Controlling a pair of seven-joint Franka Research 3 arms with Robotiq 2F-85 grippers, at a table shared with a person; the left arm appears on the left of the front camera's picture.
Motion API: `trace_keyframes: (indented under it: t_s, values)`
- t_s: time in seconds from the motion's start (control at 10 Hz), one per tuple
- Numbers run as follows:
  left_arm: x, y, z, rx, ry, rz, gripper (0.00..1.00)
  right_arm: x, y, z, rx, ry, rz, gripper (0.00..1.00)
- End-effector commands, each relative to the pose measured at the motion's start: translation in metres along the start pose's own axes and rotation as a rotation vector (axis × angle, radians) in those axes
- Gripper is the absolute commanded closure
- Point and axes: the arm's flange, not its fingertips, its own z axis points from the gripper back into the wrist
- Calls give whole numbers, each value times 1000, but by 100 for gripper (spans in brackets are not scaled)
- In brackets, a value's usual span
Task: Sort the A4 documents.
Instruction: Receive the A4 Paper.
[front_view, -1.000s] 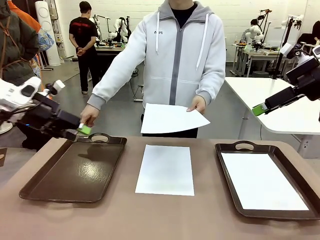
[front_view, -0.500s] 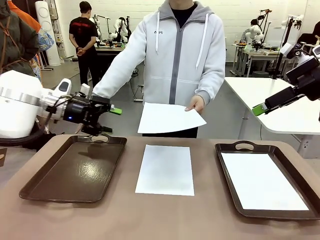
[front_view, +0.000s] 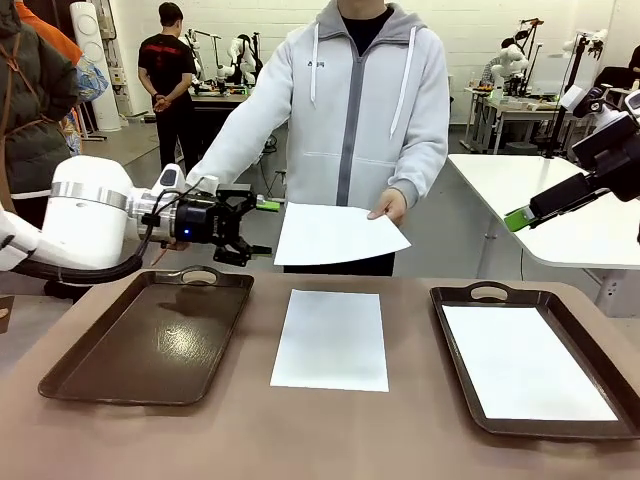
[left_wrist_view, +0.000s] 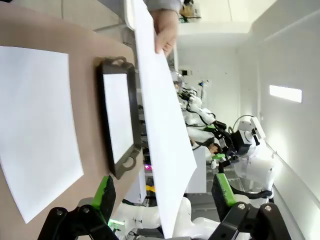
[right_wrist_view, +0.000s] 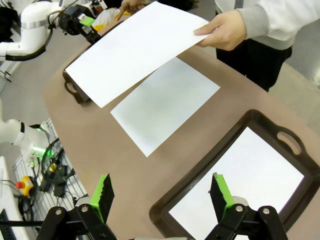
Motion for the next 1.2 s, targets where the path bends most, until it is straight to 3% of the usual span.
trace_keyframes:
  t_s: [0.0, 0.5, 1.1]
  values:
    - [10, 4, -16, -58, 43, 17, 0, 0, -1, -1, 2, 1, -2, 0]
    - [29, 17, -48, -109, 124, 32, 0, 0, -1, -1, 2, 1, -2, 0]
    - [46, 19, -39, -98, 91, 13, 0, 0, -1, -1, 2, 1, -2, 0]
